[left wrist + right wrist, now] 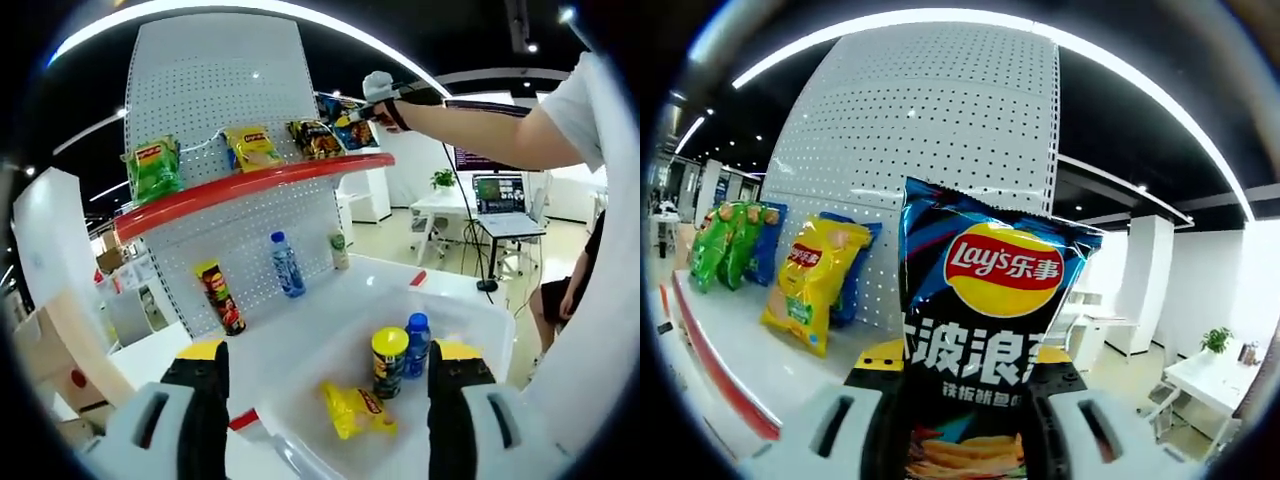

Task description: Place the items from the shopping basket onto the snack and drink counter

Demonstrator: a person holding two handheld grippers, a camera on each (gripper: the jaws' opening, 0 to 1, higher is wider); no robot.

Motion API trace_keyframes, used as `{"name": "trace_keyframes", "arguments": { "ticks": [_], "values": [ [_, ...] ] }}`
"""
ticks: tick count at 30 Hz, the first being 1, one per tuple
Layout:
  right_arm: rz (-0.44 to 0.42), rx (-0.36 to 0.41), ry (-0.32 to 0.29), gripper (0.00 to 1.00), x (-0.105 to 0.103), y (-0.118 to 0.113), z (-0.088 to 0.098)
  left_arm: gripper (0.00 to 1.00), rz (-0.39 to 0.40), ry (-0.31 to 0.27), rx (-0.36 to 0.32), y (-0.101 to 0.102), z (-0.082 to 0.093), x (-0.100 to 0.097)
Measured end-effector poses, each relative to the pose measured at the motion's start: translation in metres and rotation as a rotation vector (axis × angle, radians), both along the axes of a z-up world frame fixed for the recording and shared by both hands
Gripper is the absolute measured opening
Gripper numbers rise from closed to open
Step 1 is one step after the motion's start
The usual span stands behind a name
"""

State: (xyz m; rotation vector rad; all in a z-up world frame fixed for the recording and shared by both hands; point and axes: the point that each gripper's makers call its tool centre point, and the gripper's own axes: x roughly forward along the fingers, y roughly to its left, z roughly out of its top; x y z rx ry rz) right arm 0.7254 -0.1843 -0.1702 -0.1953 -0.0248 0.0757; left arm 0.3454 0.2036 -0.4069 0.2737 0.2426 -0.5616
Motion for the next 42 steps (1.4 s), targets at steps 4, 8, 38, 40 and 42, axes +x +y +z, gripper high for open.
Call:
{"name": "trace_keyframes", "arguments": {
  "ticks": [4,8,38,40,42],
  "values": [
    [0.001,0.008,0.01,0.41,0.004,0.001,-0.004,0.82,0.013,-0.009,-0.001,0.003,0.003,0.002],
    [-0.001,-0.006,0.034,0.41,0.007,0.002,-0.012,0.82,0.021,-0.011,0.008,0.008,0.003,0.003],
    [0.026,0.002,0.055,0.4,0.025,0.007,-0.023,0.82,0.034,-0.024,0.02,0.01,0.011,-0.002],
    [0.024,0.0,0.039,0.4,0.024,0.008,-0.022,0.82,0.038,-0.024,0.028,0.011,0.011,-0.003],
    [0.031,-0.007,0.028,0.41,0.025,0.01,-0.022,0.82,0.034,-0.024,0.034,0.012,0.01,-0.005]
  ]
}}
